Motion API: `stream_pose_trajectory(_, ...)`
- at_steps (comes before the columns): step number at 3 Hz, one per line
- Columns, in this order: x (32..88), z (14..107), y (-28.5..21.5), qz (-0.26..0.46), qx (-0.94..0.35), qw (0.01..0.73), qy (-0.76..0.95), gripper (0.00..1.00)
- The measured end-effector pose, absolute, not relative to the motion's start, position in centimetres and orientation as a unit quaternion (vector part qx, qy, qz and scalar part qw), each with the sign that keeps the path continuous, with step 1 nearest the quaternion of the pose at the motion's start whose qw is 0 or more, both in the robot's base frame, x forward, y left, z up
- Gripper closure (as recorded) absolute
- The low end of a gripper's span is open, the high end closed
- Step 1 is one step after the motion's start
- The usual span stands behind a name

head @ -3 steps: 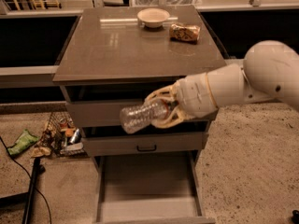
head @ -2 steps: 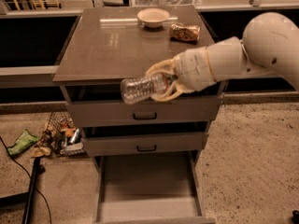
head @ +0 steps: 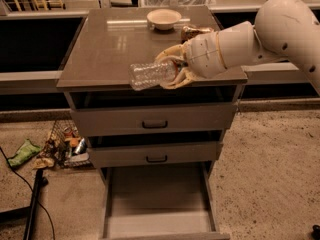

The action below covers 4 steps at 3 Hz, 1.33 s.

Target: Pick water bottle from bottom drawer and place on counter

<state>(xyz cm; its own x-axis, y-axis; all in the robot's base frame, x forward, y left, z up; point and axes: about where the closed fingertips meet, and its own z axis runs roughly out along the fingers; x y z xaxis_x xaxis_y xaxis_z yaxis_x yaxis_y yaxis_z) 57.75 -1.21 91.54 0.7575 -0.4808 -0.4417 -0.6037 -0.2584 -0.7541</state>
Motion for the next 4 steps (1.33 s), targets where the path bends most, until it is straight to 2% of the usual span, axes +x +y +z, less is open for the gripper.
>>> stream_pose_trajectory(1, 61.3, 92.4, -0.8, 0.04, -0.79, 0.49, 0.366, 1.0)
stream_pose_trajectory(2, 66.6, 94.0, -0.3, 0.031, -0.768, 0.507, 0.39, 1.0)
stream_pose_trajectory(4, 76.5, 94.3, -0.1, 0.068, -0.698, 0.536, 0.47, 1.0)
